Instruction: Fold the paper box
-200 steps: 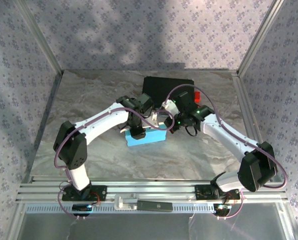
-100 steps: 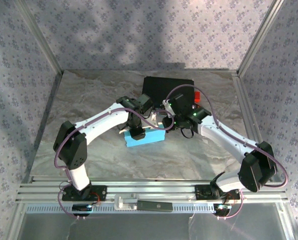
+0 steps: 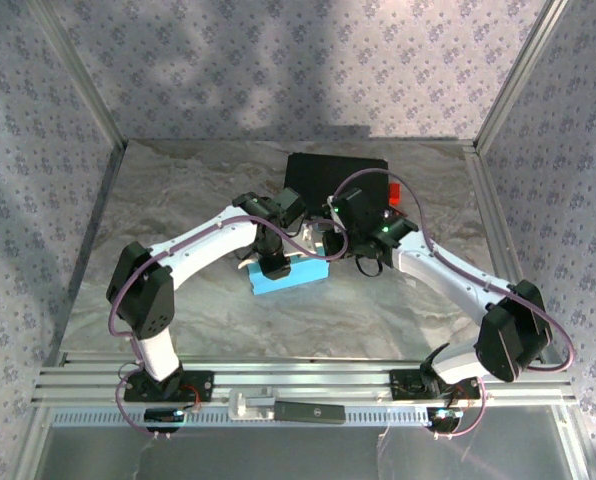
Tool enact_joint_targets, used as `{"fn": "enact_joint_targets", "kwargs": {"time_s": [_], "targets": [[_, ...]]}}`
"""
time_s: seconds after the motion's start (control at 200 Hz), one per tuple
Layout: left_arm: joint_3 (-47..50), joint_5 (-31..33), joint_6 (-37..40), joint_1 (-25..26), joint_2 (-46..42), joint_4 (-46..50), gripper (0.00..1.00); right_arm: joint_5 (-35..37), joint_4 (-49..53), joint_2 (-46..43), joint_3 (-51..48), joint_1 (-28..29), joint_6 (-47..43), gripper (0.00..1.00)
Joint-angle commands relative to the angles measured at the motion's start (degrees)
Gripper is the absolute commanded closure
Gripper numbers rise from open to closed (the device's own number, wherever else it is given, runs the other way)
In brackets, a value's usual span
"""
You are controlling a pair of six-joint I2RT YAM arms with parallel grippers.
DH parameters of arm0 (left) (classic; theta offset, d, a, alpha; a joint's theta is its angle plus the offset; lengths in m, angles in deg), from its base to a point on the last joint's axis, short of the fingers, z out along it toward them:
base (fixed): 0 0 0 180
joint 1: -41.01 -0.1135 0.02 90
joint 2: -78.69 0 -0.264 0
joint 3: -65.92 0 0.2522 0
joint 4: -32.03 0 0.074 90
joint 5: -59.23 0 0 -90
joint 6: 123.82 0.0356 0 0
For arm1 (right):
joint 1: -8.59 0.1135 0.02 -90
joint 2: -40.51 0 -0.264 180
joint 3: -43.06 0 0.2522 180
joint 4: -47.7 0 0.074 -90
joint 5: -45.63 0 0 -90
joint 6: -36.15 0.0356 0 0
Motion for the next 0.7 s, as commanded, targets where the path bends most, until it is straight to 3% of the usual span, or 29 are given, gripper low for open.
{"fn": "enact_joint_targets", "kwargs": {"time_s": [0.0,0.695], "targets": [[0.9,-1.7,-0.6,0.0,0.2,-3.6,0.65,-3.1,-3.5,-0.7,-0.8,1.5,2.4,1.0],[1.5,1.8,-1.5,-1.8,-1.6,-5.0,0.62,2.0,-8.8,-4.5,-12.0,1.6,-5.5,1.0]]}}
